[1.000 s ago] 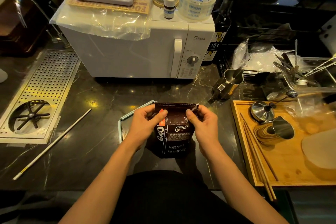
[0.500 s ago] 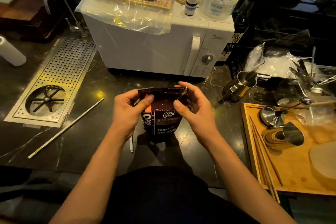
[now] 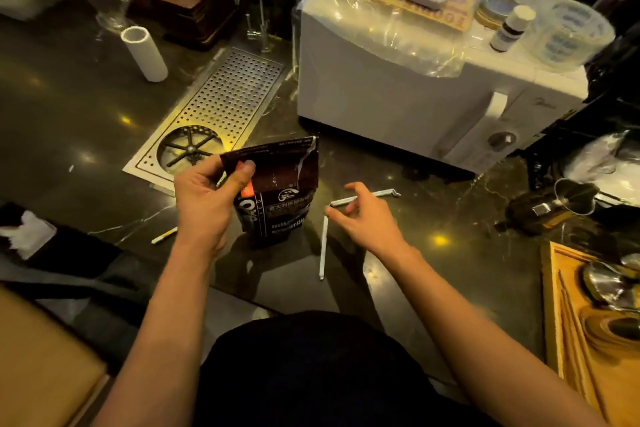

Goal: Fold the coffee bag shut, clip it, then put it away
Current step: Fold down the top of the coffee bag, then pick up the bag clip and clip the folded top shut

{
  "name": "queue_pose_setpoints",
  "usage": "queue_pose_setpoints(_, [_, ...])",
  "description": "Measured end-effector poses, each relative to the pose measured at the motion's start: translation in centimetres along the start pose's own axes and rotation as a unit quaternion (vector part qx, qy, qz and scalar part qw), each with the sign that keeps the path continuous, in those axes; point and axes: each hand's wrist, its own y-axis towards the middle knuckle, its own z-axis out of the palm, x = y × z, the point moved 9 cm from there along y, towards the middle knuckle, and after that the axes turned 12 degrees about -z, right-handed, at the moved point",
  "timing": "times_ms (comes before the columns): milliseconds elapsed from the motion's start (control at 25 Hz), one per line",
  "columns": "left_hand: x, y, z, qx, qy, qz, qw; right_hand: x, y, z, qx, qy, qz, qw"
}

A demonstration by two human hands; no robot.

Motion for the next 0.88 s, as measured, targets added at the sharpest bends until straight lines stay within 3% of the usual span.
queue_pose_setpoints(120, [0.4,0.5,-2.2,-0.018,-0.002,0.000,1.000,-0.2,1.6,2.2,0.055,-0.130,0.021,0.990])
queue_pose_setpoints(280, [0.9,0.7,-3.0,-0.019,-0.001,-0.011,1.000,-0.5,2.5,3.9,0.078,-0.221,0.039,0.971])
queue_pose_setpoints(680, [1.8,0.8,-0.3,0.027,0.019,-0.017,0.999,-2.2,1.2,2.2,0.051,-0.201,0.050,0.977])
queue_pose_setpoints(880, [2.4,0.6,3.5,0.059,0.036,-0.020,0.997,-1.6,-1.4,-3.9,-0.070,-0.115,0.026,0.991])
